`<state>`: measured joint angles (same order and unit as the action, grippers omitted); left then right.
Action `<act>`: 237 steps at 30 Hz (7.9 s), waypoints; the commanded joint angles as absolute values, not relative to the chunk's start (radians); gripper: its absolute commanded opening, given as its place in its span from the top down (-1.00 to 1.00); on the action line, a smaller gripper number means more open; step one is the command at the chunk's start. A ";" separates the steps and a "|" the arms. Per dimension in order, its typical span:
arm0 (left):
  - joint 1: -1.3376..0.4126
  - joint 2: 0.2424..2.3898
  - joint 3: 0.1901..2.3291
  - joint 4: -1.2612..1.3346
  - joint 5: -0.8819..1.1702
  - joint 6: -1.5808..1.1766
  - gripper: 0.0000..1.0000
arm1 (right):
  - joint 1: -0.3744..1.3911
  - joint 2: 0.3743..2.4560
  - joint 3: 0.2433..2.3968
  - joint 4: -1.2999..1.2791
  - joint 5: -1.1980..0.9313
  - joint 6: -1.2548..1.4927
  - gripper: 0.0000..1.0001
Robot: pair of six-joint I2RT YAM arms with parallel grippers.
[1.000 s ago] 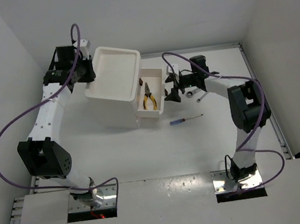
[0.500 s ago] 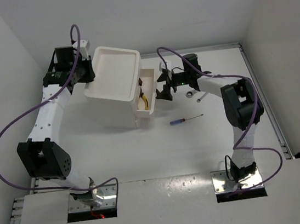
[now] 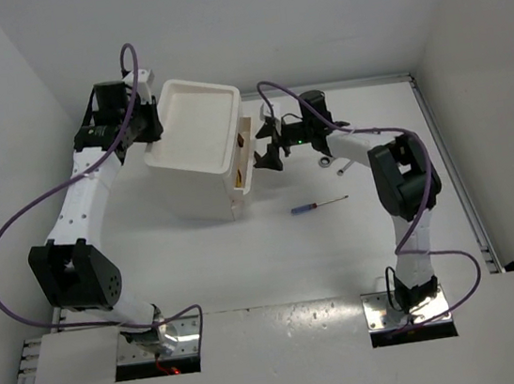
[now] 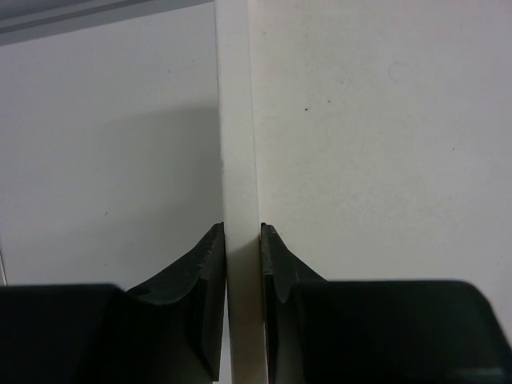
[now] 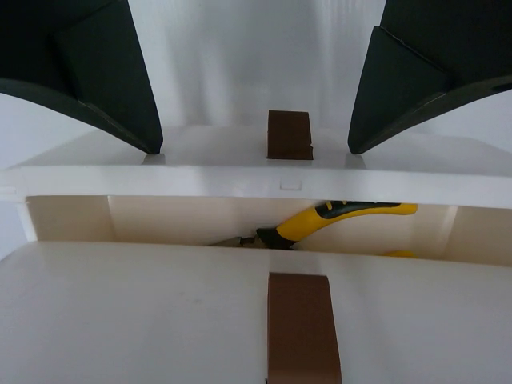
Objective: Sort the tools into containers
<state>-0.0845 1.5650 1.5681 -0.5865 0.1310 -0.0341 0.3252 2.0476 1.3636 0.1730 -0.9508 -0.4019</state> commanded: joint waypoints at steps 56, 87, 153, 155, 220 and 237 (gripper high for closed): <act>-0.109 1.608 1.710 -0.724 0.175 -0.029 -0.26 | 0.193 1.821 1.144 0.887 -1.078 1.321 -0.69; -0.109 1.608 1.594 -0.666 0.175 -0.020 0.02 | 0.325 2.296 1.328 1.364 -0.908 1.950 -0.10; -0.109 1.526 1.526 -0.558 -0.052 -0.184 1.00 | 0.089 2.105 0.996 1.532 -1.091 1.940 1.00; -0.109 1.526 1.526 -0.558 -0.052 -0.184 1.00 | 0.078 2.105 0.986 1.532 -1.100 1.940 1.00; -0.091 1.241 1.470 -0.528 -0.158 -0.066 -0.93 | 0.218 1.712 1.135 -0.660 -0.804 -1.182 0.05; -0.072 1.269 1.470 -0.518 -0.169 -0.038 -0.93 | 0.331 1.827 1.092 -0.569 -0.649 -1.267 0.03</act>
<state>-0.0830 1.2636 1.4590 -0.5507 -0.1654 -0.0494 0.3218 1.8099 1.0878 -0.5976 -0.6609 -1.2251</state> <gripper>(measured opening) 0.961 0.484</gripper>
